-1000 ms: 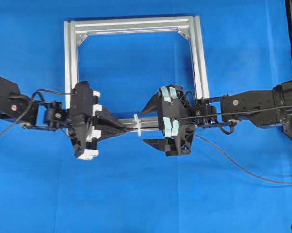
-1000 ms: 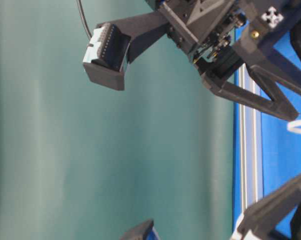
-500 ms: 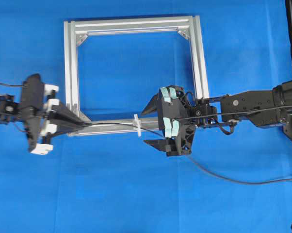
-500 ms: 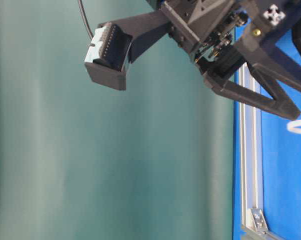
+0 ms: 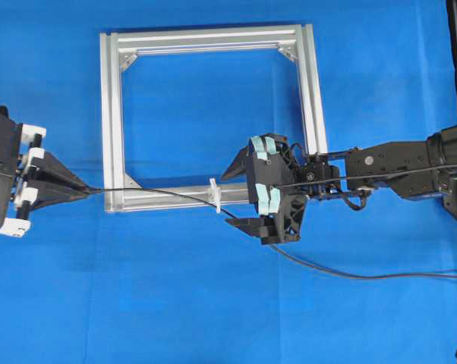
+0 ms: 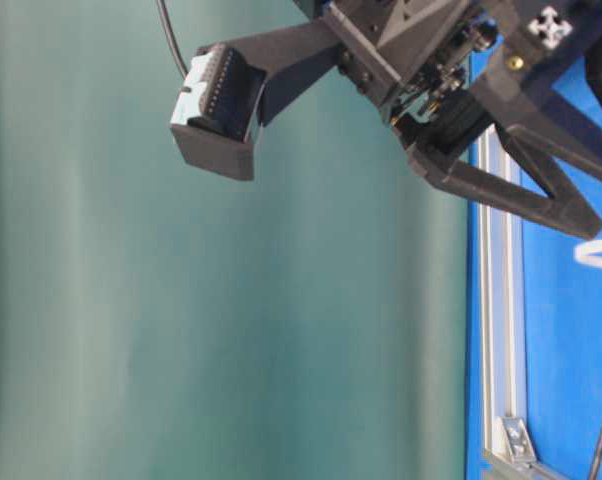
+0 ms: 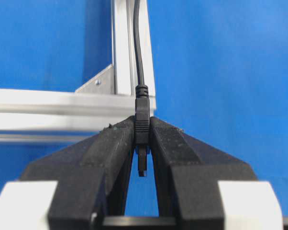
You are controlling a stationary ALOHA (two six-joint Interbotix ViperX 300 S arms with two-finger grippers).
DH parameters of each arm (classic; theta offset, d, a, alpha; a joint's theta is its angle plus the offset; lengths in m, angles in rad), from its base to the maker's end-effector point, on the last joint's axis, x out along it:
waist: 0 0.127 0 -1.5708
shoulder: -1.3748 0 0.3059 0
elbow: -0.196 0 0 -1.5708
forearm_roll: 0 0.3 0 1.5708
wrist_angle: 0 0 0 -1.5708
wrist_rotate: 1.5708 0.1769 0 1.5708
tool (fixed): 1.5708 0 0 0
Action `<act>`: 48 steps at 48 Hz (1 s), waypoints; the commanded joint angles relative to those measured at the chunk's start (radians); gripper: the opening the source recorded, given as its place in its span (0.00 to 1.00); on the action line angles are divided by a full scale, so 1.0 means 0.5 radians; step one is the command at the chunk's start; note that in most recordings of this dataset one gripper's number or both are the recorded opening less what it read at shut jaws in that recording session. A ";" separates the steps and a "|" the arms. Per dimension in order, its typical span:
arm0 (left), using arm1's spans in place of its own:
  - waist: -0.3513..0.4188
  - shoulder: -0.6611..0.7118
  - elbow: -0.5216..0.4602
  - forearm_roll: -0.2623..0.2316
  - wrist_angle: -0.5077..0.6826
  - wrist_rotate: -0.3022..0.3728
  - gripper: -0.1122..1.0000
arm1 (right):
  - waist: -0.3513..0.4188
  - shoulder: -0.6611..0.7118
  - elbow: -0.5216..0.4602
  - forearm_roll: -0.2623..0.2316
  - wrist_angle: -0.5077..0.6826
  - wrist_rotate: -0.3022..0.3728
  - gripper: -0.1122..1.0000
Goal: Insert the wire through the string loop located in the center.
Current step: 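Pull the cable through the loop with the left gripper toward the left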
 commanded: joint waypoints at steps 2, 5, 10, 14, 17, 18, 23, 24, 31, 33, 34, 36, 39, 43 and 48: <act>0.003 -0.080 -0.006 0.003 0.110 0.003 0.17 | 0.000 -0.052 -0.018 -0.009 0.000 -0.003 0.96; 0.021 -0.089 -0.009 0.003 0.138 0.012 0.17 | -0.003 -0.052 -0.018 -0.015 -0.003 -0.003 0.96; 0.049 -0.071 -0.018 0.003 0.144 0.015 0.18 | 0.000 -0.052 -0.021 -0.015 0.000 -0.003 0.96; 0.061 -0.046 -0.031 0.003 0.153 0.025 0.17 | -0.003 -0.052 -0.021 -0.018 0.000 -0.003 0.96; 0.074 -0.025 -0.043 0.003 0.153 0.034 0.18 | 0.000 -0.052 -0.021 -0.015 0.000 -0.003 0.96; 0.074 -0.018 -0.046 0.003 0.156 0.040 0.18 | 0.000 -0.052 -0.025 -0.018 0.000 -0.003 0.96; 0.080 0.003 -0.067 0.006 0.178 0.061 0.18 | 0.000 -0.052 -0.021 -0.018 0.000 -0.003 0.96; 0.080 0.006 -0.067 0.009 0.181 0.064 0.18 | -0.003 -0.052 -0.021 -0.018 0.000 -0.003 0.96; 0.080 0.012 -0.086 0.009 0.230 0.067 0.18 | 0.000 -0.055 -0.018 -0.018 0.015 -0.003 0.96; 0.080 0.012 -0.086 0.009 0.236 0.071 0.19 | 0.000 -0.055 -0.021 -0.018 0.021 0.003 0.96; 0.080 0.012 -0.086 0.006 0.233 0.071 0.21 | -0.003 -0.055 -0.021 -0.018 0.021 0.003 0.96; 0.080 0.012 -0.086 0.009 0.236 0.071 0.29 | 0.000 -0.052 -0.018 -0.018 0.025 0.006 0.96; 0.080 0.006 -0.083 0.009 0.236 0.071 0.45 | 0.000 -0.055 -0.018 -0.018 0.028 0.006 0.96; 0.080 -0.003 -0.080 0.009 0.233 0.071 0.69 | 0.000 -0.052 -0.021 -0.015 0.028 0.006 0.96; 0.080 -0.009 -0.077 0.009 0.236 0.071 0.89 | 0.000 -0.055 -0.028 -0.018 0.028 0.006 0.96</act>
